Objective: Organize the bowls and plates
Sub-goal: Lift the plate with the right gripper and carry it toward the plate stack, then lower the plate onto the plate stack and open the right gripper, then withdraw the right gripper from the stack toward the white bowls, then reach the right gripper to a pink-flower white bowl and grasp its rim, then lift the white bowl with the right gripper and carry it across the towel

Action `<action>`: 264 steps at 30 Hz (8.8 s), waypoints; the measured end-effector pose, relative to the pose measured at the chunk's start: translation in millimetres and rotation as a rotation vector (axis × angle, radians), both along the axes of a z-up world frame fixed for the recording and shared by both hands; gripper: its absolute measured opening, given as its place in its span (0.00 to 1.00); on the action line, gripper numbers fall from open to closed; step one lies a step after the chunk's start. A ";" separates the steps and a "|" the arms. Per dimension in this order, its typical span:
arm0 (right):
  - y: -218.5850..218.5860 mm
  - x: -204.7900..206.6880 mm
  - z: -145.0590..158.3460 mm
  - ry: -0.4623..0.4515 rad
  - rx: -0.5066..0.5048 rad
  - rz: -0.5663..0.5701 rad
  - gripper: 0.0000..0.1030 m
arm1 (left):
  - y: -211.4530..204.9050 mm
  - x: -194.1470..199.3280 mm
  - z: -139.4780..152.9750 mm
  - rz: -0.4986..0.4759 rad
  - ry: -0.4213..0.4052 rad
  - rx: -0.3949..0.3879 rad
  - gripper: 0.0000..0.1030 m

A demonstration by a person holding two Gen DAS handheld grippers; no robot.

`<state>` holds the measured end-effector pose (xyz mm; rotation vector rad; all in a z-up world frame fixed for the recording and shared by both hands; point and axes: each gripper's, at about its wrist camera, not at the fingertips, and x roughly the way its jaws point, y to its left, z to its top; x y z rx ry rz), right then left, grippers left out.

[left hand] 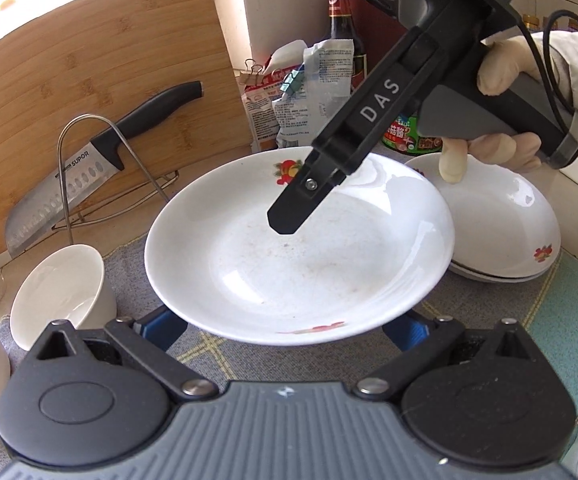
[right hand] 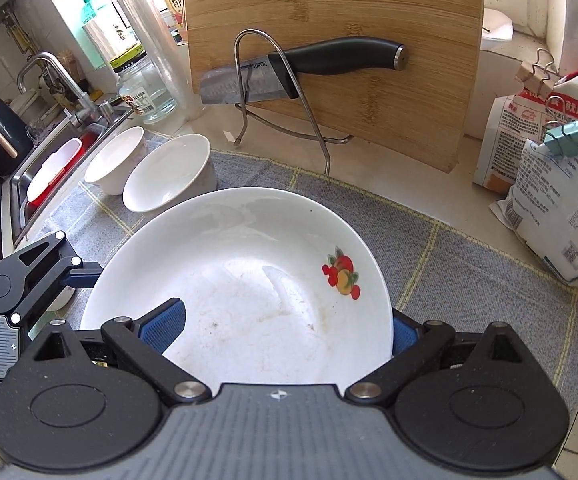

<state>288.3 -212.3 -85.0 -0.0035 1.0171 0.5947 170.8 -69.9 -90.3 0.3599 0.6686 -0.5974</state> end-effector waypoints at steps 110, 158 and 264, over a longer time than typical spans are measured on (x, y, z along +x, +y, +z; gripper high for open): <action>-143.6 -142.8 -15.9 0.078 0.046 -0.482 0.99 | -104.4 -22.6 -6.9 -0.404 0.064 0.062 0.98; -126.0 -155.8 -3.1 0.110 -0.137 -0.581 1.00 | -100.0 -15.8 -16.6 -0.407 0.095 -0.011 0.99; 294.2 -96.6 -25.8 -0.075 -0.054 0.069 0.78 | 250.6 -72.8 -13.4 0.115 0.046 -0.012 0.83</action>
